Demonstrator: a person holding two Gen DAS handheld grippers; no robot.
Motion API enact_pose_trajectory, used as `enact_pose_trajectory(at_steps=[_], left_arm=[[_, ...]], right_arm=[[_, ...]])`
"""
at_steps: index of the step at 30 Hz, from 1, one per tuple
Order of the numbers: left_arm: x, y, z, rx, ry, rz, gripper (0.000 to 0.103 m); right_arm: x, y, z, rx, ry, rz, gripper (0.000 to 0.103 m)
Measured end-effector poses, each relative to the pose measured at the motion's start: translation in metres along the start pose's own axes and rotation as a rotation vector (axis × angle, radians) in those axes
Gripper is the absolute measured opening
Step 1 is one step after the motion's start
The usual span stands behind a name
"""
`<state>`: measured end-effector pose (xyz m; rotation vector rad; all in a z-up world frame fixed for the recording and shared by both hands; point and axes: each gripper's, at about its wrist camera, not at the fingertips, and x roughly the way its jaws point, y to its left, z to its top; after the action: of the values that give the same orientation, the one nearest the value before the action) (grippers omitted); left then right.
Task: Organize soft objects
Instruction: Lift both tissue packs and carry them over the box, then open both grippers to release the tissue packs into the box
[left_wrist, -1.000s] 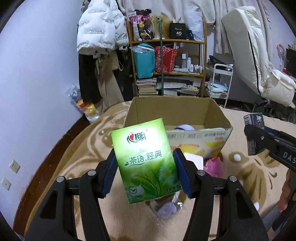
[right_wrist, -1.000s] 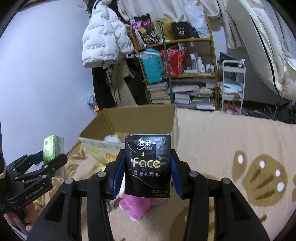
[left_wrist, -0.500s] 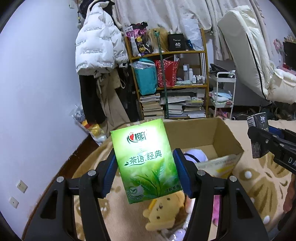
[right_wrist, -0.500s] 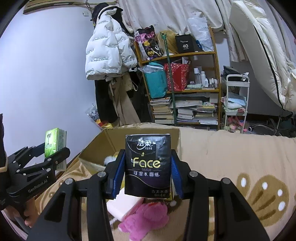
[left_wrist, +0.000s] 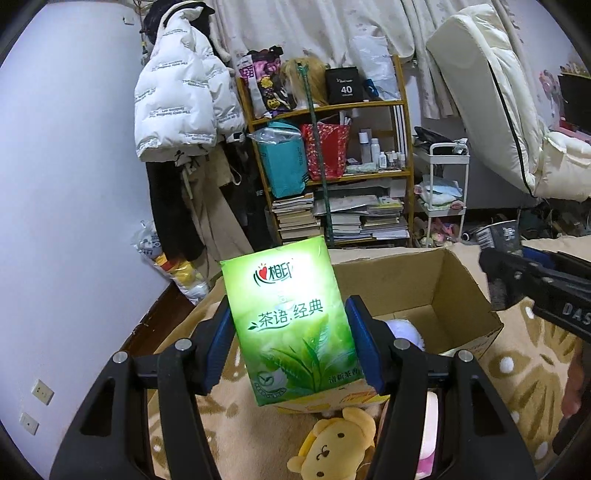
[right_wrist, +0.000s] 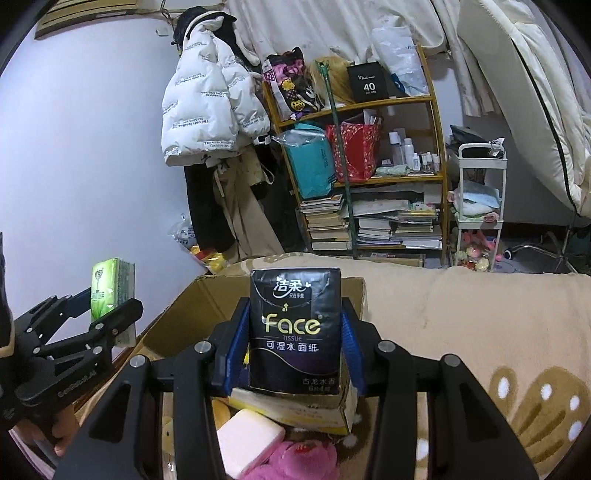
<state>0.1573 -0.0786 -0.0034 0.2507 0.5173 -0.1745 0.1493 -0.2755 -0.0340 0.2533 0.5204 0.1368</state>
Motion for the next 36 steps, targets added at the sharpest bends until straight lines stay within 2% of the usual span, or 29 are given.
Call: enact_pose_trajectory(at_steps=[15, 23, 24, 25, 26, 29, 32, 34, 36], left_arm=[[0.049, 0.007, -0.011, -0.068, 0.070, -0.055, 0.060], [0.060, 0.015, -0.018, -0.100, 0.094, -0.044, 0.060], [0.061, 0.015, -0.020, -0.099, 0.103, -0.040, 0.060], [0.061, 0.015, -0.021, -0.097, 0.108, -0.037, 0.064], [0.061, 0.016, -0.022, -0.094, 0.113, -0.035, 0.072], [0.058, 0.018, -0.025, -0.086, 0.111, -0.024, 0.084], [0.052, 0.020, -0.028, -0.082, 0.117, -0.009, 0.090], [0.046, 0.023, -0.030, -0.089, 0.115, -0.003, 0.093], [0.041, 0.026, -0.031, -0.093, 0.112, 0.006, 0.094]], right_arm=[[0.034, -0.004, -0.012, -0.034, 0.076, 0.010, 0.049], [0.047, -0.005, -0.018, -0.020, 0.115, 0.038, 0.050], [0.048, -0.005, -0.019, -0.022, 0.121, 0.037, 0.054], [0.048, -0.004, -0.019, -0.024, 0.124, 0.035, 0.061], [0.047, -0.004, -0.020, -0.024, 0.121, 0.036, 0.063], [0.042, -0.003, -0.019, -0.021, 0.114, 0.042, 0.065], [0.036, -0.002, -0.020, -0.015, 0.107, 0.040, 0.069], [0.031, -0.002, -0.021, -0.005, 0.103, 0.042, 0.078], [0.025, 0.001, -0.022, -0.006, 0.099, 0.035, 0.082]])
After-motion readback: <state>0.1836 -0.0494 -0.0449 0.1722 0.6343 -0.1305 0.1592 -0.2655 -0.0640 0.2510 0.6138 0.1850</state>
